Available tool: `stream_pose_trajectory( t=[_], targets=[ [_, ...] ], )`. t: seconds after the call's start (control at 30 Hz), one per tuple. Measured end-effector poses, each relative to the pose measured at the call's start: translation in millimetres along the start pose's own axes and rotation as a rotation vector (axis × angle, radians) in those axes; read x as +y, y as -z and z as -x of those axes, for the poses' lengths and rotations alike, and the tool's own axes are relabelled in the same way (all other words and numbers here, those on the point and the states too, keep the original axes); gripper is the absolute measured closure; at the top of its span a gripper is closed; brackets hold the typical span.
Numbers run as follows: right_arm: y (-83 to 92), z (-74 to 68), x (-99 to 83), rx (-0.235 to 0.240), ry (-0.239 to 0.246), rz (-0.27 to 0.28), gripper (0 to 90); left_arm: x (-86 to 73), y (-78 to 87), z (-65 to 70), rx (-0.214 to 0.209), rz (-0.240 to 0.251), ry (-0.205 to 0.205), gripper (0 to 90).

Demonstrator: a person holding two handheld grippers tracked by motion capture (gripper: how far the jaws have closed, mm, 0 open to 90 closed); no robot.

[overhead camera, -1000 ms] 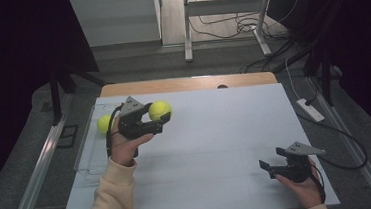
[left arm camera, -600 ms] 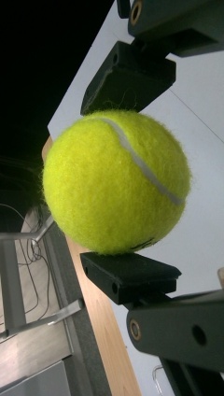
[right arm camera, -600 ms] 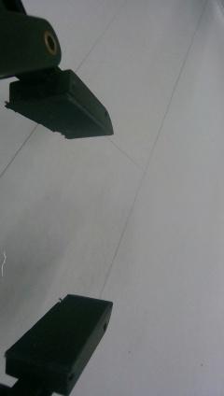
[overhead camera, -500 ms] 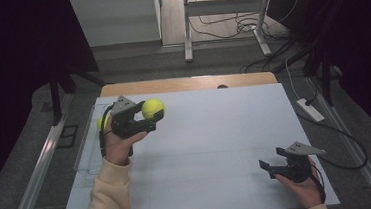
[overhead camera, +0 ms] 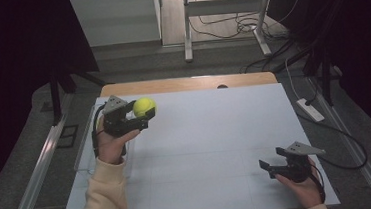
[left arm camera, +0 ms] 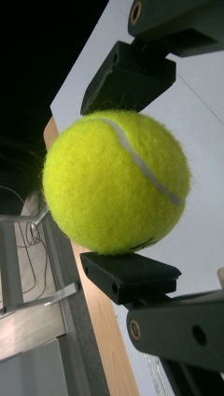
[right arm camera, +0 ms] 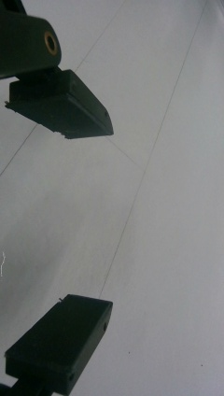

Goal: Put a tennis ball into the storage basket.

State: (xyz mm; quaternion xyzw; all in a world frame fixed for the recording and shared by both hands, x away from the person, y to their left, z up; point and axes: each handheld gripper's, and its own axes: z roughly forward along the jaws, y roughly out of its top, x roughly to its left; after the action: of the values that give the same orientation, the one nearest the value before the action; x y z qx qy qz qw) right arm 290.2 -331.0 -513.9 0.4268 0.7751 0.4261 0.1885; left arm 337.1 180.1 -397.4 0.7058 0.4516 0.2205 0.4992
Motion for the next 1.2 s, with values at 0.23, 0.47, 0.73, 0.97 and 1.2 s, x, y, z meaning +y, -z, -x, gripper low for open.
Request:
stream_pose_trajectory(
  t=[0.23,0.47,0.73,0.97,1.2],
  targets=[
    [-0.1,-0.2,0.0,0.0,0.002,-0.001,13.7,-1.3,3.4,-7.0,0.033,-0.003,0.01,27.4],
    [0.0,-0.5,0.1,0.001,0.0,-0.001,13.7,-3.8,4.7,-15.9,0.079,-0.014,0.021,27.4],
    [0.2,-0.6,0.3,0.001,-0.001,0.0,13.7,-5.9,8.8,-22.8,0.109,-0.021,0.03,27.4],
    [0.4,-1.9,1.5,-0.002,-0.005,0.001,13.7,-6.1,19.1,-24.2,0.115,-0.016,0.034,27.4],
    [0.1,-2.8,2.9,0.003,-0.007,0.009,13.7,-10.0,30.1,-31.1,0.134,-0.026,0.037,27.4]
  ],
)
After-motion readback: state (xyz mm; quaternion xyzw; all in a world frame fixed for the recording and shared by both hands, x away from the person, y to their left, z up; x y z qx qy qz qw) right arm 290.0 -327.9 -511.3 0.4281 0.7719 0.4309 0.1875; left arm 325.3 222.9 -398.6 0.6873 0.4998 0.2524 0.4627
